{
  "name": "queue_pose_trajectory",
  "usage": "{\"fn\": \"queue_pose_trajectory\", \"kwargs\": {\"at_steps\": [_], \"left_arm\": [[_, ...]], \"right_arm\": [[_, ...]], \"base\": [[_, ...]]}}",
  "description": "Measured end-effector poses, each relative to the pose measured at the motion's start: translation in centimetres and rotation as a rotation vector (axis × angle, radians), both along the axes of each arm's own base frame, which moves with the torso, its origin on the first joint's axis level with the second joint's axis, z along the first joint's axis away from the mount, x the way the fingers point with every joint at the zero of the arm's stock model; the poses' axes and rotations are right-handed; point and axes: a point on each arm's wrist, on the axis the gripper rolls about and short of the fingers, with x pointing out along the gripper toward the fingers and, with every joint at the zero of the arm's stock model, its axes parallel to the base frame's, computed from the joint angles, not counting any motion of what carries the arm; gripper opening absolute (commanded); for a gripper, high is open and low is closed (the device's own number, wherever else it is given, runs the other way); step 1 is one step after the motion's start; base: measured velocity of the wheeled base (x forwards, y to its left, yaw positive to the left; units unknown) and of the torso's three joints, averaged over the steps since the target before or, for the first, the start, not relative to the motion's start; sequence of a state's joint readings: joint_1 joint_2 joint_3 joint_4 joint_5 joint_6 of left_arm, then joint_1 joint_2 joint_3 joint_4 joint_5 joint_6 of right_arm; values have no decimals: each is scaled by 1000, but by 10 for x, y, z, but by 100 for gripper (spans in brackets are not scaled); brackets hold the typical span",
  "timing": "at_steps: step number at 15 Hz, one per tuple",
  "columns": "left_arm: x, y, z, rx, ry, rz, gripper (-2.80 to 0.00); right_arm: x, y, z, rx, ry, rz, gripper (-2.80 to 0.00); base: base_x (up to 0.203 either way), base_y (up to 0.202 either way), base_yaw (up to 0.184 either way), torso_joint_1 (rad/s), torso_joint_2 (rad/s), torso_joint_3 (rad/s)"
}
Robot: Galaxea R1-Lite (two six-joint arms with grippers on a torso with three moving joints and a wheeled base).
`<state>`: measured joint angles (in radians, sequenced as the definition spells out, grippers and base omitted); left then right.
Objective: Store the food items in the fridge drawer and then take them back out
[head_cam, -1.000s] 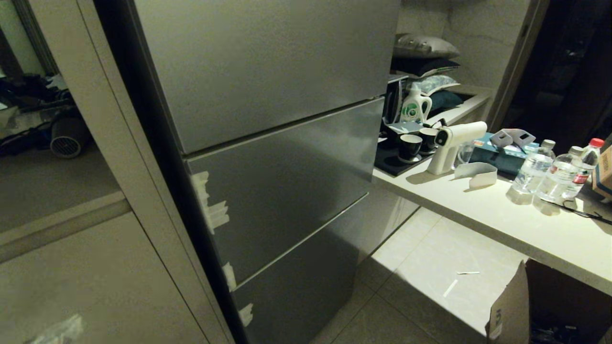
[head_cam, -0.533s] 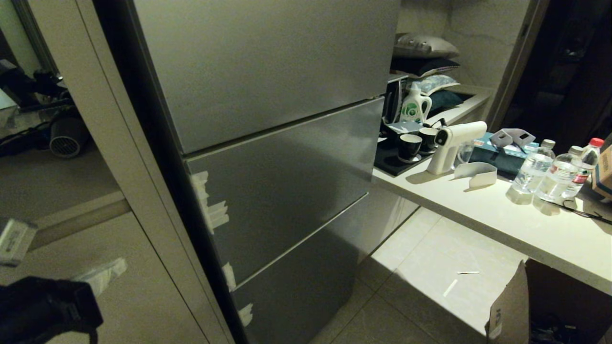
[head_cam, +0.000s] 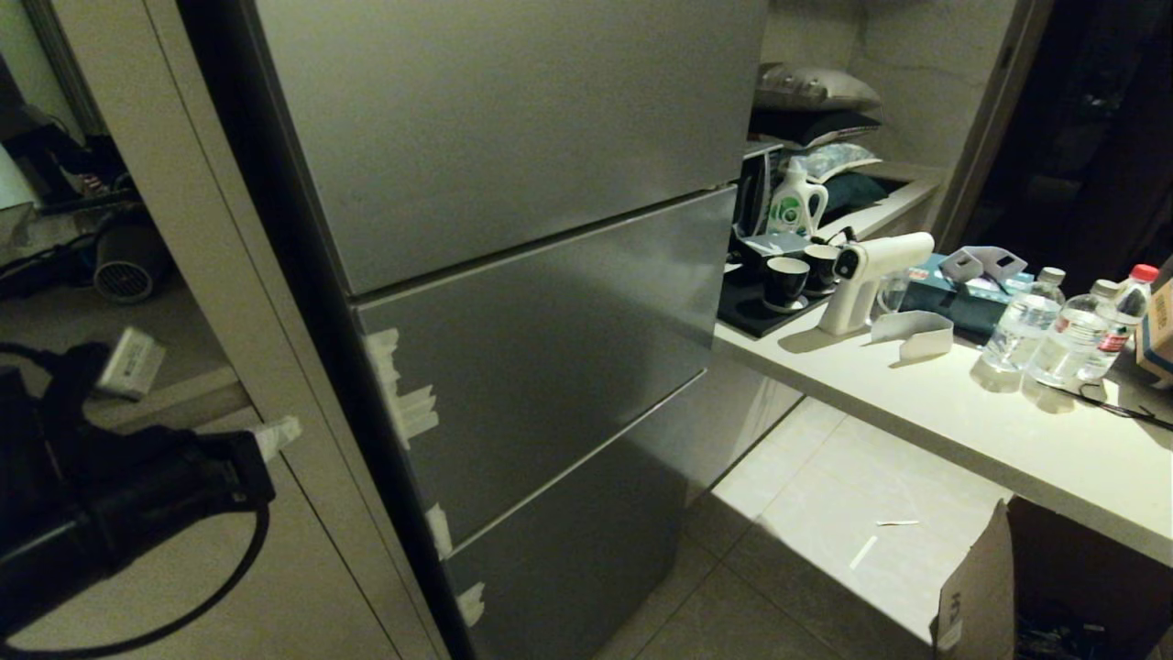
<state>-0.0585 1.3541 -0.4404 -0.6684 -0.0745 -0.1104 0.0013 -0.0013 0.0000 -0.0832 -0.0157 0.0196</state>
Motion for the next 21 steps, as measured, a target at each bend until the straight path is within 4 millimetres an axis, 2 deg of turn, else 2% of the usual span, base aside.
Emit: {"fn": "queue_pose_trajectory", "kwargs": {"at_steps": [5,9,14,21], "left_arm": [[37,-2,-9,2,-68,33,-280],[58,-8,-16,-4,-110,15,-280],[69,-12,-14,-8,-123,36,-280],[69,-12,-14,-2,-126,65,-280]], "right_arm": [[0,0,0,0,0,0,-280],[0,0,0,0,0,1,-280],[0,0,0,2,0,-1,-280],[0,0,0,-1,0,-1,-280]], "base": [[0,0,0,0,0,0],[0,0,0,0,0,0],[0,0,0,0,0,0],[0,0,0,0,0,0]]}}
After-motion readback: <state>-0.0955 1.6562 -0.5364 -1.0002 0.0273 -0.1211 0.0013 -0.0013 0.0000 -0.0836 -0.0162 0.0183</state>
